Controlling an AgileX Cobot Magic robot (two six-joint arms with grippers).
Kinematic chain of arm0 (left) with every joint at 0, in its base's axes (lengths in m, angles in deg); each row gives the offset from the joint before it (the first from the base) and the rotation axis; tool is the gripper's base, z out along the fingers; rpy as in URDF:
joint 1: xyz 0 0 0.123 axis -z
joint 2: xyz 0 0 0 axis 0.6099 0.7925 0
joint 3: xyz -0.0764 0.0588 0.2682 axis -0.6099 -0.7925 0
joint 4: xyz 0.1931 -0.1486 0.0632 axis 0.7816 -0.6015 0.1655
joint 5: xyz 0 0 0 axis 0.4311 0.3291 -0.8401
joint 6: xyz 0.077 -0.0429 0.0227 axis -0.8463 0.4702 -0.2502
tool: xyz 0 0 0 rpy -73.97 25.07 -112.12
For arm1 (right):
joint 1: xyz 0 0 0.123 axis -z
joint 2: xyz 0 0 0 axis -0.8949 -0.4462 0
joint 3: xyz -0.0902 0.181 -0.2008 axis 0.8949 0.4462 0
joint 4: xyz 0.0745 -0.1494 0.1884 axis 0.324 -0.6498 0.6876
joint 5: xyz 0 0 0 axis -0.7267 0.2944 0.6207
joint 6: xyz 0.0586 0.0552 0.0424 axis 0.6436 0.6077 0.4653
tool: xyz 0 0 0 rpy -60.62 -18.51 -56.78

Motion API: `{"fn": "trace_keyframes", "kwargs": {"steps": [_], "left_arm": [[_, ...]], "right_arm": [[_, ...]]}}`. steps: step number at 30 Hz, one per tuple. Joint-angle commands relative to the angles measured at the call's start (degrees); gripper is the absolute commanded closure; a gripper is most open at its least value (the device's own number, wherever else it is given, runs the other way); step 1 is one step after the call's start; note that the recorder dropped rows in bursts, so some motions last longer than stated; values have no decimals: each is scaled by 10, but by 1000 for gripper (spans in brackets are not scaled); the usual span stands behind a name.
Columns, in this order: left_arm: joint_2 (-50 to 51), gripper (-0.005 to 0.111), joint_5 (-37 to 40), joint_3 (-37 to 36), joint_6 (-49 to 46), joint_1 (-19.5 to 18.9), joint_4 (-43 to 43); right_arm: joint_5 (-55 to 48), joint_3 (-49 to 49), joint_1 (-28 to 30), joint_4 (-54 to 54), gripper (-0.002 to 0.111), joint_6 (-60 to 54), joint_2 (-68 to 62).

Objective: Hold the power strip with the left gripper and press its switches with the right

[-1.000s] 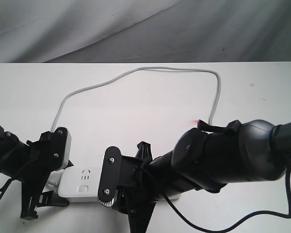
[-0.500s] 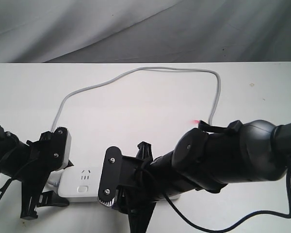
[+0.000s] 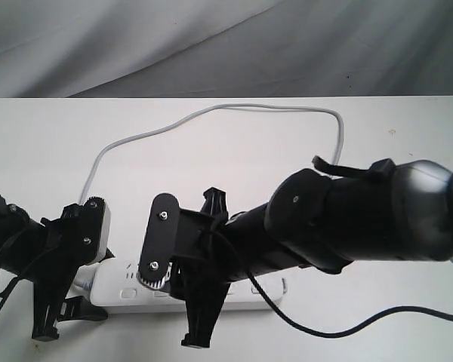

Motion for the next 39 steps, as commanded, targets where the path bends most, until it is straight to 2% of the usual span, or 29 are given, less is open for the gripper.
{"fn": "trace_keyframes", "kwargs": {"steps": [1,14,39], "left_arm": [[2,52,-18,1,-4,-1,10],[2,52,-18,1,-4,-1,10],[2,52,-18,1,-4,-1,10]], "right_arm": [[-15,1,5,-15,71,25,42],[38,161,5,-4,71,32,144],[47,124,5,-31,71,-3,59]]}}
